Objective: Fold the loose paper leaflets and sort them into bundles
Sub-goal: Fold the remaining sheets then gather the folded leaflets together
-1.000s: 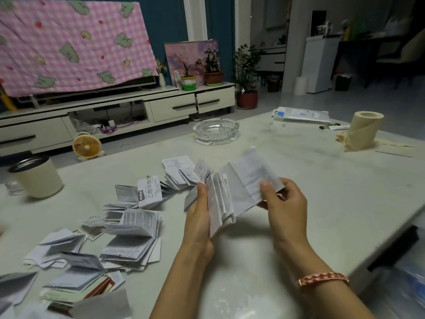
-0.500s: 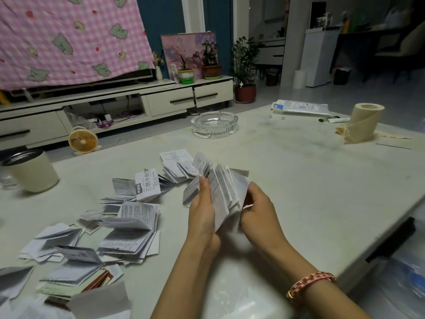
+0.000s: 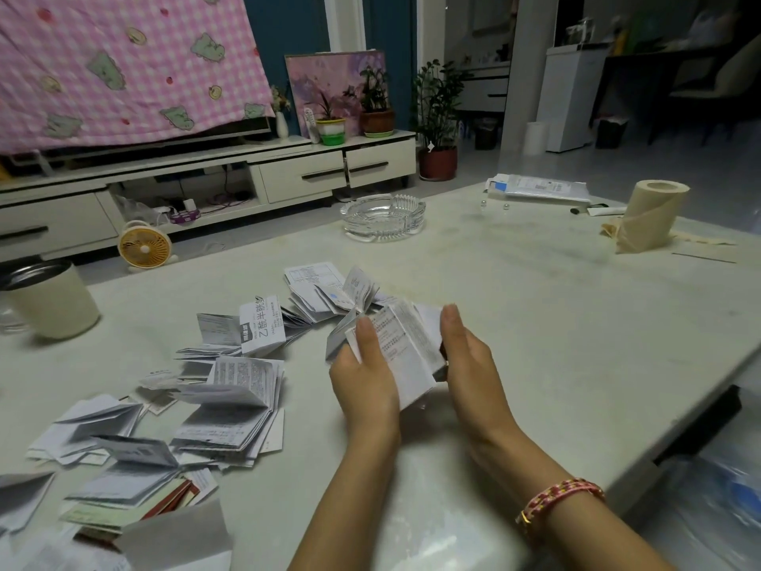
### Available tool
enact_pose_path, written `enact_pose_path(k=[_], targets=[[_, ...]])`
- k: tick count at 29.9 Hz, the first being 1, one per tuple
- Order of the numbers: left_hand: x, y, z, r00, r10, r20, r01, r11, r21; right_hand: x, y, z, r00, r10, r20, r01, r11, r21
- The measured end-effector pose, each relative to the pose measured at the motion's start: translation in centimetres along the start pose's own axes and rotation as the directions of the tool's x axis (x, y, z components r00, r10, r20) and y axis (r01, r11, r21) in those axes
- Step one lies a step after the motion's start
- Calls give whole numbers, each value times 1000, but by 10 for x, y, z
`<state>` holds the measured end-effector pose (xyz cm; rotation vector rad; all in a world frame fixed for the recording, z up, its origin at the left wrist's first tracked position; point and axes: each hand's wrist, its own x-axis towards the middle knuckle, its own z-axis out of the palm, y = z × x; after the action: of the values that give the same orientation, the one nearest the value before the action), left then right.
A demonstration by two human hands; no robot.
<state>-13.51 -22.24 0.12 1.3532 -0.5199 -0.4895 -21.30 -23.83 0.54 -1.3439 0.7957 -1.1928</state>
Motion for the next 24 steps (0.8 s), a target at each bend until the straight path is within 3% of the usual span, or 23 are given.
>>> enact_pose_path(k=[2,6,8,11,13,16,19,22,24], targets=[[4,-3,-1,1000,22,-13,-22,1000,15,0,-1,1,1000,10,16,-10,1000,-20],[0,2,0,997,42,60,-41,999,-11,4,-1,-6,979,201,-13,-197,969,148],[0,2,-1,995,61,82,-60,998,-17,8,-1,-10,973,219,-77,-200,959,201],[2,2,-2,994,78,81,-79,997,5,16,-5,-23,926,13,-378,-5,1000,20],[3,2,-3,994,71,79,-71,997,6,19,-12,-32,872,-200,-447,136,976,-172],[2,2,-3,993,64,99,-68,997,30,16,-20,-34,893,-386,-229,300,893,-335],[4,-2,-3,991,16,130,-19,999,27,13,-11,-34,864,-503,-14,385,679,-625],[6,-5,-2,986,-31,164,27,999,24,14,-9,-36,804,-590,70,405,458,-791],[5,-4,-2,981,-34,190,33,999,10,13,-11,-34,771,-628,105,412,366,-835]])
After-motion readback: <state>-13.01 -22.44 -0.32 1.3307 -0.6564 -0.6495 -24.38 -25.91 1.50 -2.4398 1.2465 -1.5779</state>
